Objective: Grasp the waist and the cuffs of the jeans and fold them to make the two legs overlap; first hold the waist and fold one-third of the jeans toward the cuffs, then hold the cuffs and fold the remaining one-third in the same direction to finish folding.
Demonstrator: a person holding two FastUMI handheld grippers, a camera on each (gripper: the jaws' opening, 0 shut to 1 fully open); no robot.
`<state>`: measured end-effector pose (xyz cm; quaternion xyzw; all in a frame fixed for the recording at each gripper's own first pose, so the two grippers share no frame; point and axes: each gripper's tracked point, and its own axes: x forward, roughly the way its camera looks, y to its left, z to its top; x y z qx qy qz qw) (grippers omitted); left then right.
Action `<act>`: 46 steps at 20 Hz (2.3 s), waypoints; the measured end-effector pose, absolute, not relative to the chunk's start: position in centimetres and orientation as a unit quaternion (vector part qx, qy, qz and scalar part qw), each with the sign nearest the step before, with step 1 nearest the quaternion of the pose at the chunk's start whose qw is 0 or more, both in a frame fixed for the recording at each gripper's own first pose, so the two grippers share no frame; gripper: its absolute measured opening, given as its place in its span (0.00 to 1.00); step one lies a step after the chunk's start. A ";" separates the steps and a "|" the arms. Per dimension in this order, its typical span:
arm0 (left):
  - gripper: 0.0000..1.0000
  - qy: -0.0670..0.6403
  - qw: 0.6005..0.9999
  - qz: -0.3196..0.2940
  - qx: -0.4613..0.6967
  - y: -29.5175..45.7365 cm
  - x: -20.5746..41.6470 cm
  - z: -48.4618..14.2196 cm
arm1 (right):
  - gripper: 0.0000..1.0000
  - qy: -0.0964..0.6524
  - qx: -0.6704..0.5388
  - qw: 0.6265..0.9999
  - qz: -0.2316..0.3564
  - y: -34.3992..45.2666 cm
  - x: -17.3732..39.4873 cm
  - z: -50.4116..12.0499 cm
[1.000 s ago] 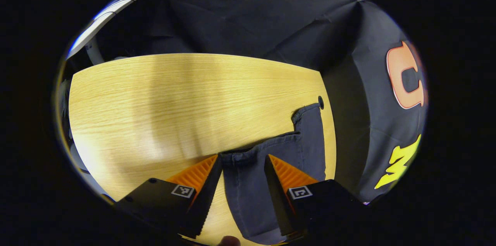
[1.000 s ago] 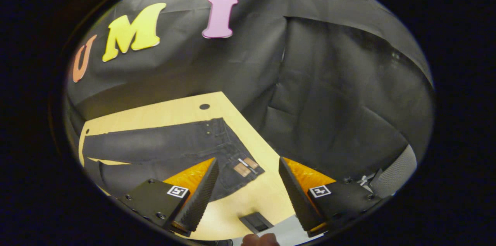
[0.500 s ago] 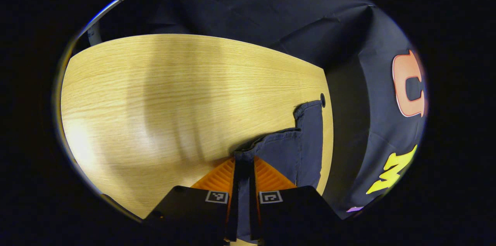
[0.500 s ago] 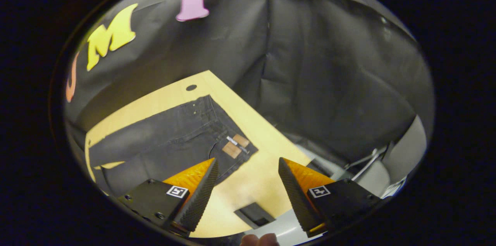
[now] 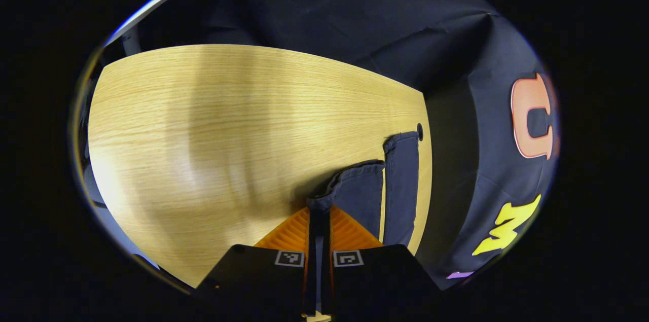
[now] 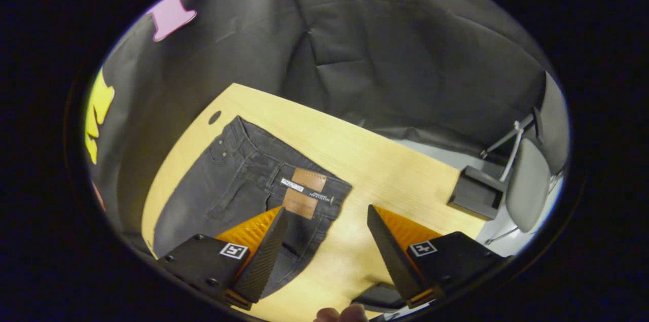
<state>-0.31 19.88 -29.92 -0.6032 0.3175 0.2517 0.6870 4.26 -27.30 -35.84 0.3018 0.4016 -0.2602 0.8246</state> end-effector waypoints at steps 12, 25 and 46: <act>0.07 0.312 0.680 0.263 -0.609 20.5 -2.3 -28.7 | 0.96 0.421 0.203 0.833 -0.296 -25.3 6.8 -38.0; 0.07 0.307 0.666 0.257 -0.629 20.7 -1.8 -26.8 | 0.09 0.461 0.384 0.765 -0.233 -24.3 7.5 -36.1; 0.06 0.312 0.510 0.302 -0.743 23.3 17.7 -20.4 | 0.08 0.464 0.593 0.641 -0.151 -25.1 8.4 -34.2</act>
